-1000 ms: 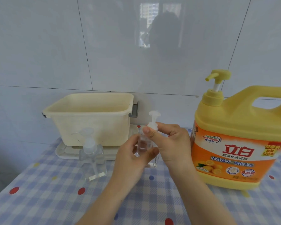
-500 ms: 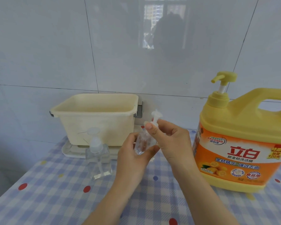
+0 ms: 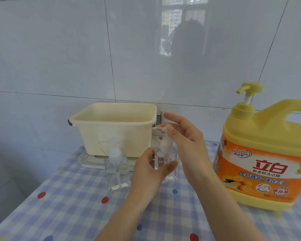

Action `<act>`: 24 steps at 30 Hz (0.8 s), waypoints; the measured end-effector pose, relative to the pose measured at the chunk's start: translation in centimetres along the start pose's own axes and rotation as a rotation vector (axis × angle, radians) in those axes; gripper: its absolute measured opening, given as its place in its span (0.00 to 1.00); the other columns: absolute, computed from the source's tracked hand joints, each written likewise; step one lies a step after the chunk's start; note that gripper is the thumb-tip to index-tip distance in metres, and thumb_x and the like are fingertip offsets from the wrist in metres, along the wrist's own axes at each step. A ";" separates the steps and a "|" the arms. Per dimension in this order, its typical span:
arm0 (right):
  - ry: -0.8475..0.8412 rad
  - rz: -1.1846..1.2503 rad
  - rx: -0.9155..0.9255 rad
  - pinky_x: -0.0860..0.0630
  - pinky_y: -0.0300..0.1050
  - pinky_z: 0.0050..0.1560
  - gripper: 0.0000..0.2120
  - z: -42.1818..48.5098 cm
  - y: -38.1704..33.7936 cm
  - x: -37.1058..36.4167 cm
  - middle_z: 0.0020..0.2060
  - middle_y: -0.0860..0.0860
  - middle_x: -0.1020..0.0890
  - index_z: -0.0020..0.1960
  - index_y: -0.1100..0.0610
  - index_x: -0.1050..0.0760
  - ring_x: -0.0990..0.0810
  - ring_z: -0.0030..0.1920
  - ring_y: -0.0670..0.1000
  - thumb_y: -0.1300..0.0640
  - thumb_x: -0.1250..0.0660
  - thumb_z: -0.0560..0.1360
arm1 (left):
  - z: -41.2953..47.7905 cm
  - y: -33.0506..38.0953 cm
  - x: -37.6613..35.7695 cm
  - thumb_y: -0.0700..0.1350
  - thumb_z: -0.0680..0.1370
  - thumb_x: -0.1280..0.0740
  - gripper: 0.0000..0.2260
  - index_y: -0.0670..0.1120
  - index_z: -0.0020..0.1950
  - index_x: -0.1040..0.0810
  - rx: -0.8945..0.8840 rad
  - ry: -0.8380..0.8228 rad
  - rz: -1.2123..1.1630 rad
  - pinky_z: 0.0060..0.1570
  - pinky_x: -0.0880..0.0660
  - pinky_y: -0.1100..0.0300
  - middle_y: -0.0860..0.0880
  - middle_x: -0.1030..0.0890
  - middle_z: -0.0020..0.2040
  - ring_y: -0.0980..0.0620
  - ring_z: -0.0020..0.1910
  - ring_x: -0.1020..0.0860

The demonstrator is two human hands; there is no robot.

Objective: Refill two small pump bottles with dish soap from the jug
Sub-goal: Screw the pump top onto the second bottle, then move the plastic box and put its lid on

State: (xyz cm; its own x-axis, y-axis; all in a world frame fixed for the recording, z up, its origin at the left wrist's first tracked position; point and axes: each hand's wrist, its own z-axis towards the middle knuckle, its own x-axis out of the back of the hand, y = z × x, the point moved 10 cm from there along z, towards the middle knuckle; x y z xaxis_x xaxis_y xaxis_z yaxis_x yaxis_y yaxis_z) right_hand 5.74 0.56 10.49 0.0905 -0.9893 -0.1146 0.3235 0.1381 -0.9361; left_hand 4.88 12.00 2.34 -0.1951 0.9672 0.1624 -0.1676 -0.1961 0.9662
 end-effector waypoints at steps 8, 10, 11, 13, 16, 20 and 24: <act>-0.139 -0.027 -0.073 0.27 0.40 0.61 0.14 -0.4 0.7 -1.4 0.52 0.51 0.16 0.62 0.52 0.22 0.21 0.58 0.47 0.61 0.42 0.82 | -0.4 -1.0 1.8 0.44 0.68 0.22 0.13 0.50 0.49 0.22 0.043 0.034 0.007 0.50 0.21 0.53 0.51 0.16 0.45 0.50 0.46 0.18; -0.133 -0.045 -0.089 0.27 0.41 0.61 0.14 -0.8 0.8 -1.1 0.54 0.50 0.16 0.62 0.52 0.22 0.21 0.59 0.46 0.60 0.42 0.82 | -0.9 -1.0 1.7 0.44 0.68 0.22 0.14 0.51 0.50 0.22 0.048 0.032 0.019 0.51 0.21 0.52 0.51 0.16 0.46 0.50 0.47 0.18; -0.130 -0.053 -0.094 0.27 0.41 0.61 0.14 -1.0 0.7 -0.9 0.54 0.50 0.17 0.62 0.52 0.21 0.21 0.59 0.46 0.60 0.42 0.82 | -1.0 -1.0 1.7 0.44 0.68 0.22 0.14 0.51 0.50 0.22 0.052 0.033 0.027 0.52 0.21 0.51 0.51 0.16 0.47 0.50 0.47 0.18; -0.124 -0.075 -0.105 0.25 0.38 0.56 0.14 -1.5 0.7 -0.7 0.53 0.49 0.16 0.60 0.52 0.20 0.21 0.57 0.45 0.60 0.42 0.82 | -1.2 -1.1 1.7 0.45 0.68 0.22 0.14 0.52 0.50 0.23 0.060 0.044 0.044 0.53 0.21 0.51 0.51 0.17 0.48 0.51 0.48 0.19; -0.116 -0.108 -0.114 0.26 0.28 0.44 0.14 -2.7 0.1 -0.1 0.52 0.47 0.16 0.57 0.52 0.19 0.20 0.51 0.39 0.63 0.41 0.81 | -1.7 -0.7 1.7 0.46 0.68 0.22 0.17 0.53 0.53 0.24 0.047 0.053 0.081 0.55 0.22 0.53 0.52 0.18 0.53 0.53 0.52 0.20; -0.068 -0.191 -0.069 0.27 0.25 0.41 0.14 -4.3 -2.0 1.7 0.51 0.43 0.17 0.54 0.50 0.19 0.22 0.48 0.32 0.65 0.39 0.80 | -4.5 2.0 2.5 0.44 0.71 0.24 0.31 0.52 0.70 0.32 -0.072 0.219 0.092 0.62 0.33 0.63 0.58 0.28 0.65 0.58 0.64 0.29; 0.014 -0.275 -0.003 0.29 0.30 0.48 0.15 -5.4 -4.2 3.9 0.53 0.44 0.17 0.51 0.45 0.19 0.23 0.55 0.38 0.64 0.37 0.78 | -8.4 7.5 3.1 0.35 0.74 0.28 0.28 0.49 0.71 0.31 -0.405 0.386 0.110 0.61 0.40 0.81 0.59 0.29 0.67 0.77 0.64 0.36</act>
State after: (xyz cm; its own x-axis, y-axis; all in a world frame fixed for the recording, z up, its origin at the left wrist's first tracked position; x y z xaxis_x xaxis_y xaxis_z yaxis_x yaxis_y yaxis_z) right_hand -0.37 -4.13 12.16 -0.0139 -0.9902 0.1393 0.3315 -0.1359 -0.9336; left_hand -5.05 12.16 8.41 -0.5590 0.8232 0.0991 -0.4685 -0.4122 0.7814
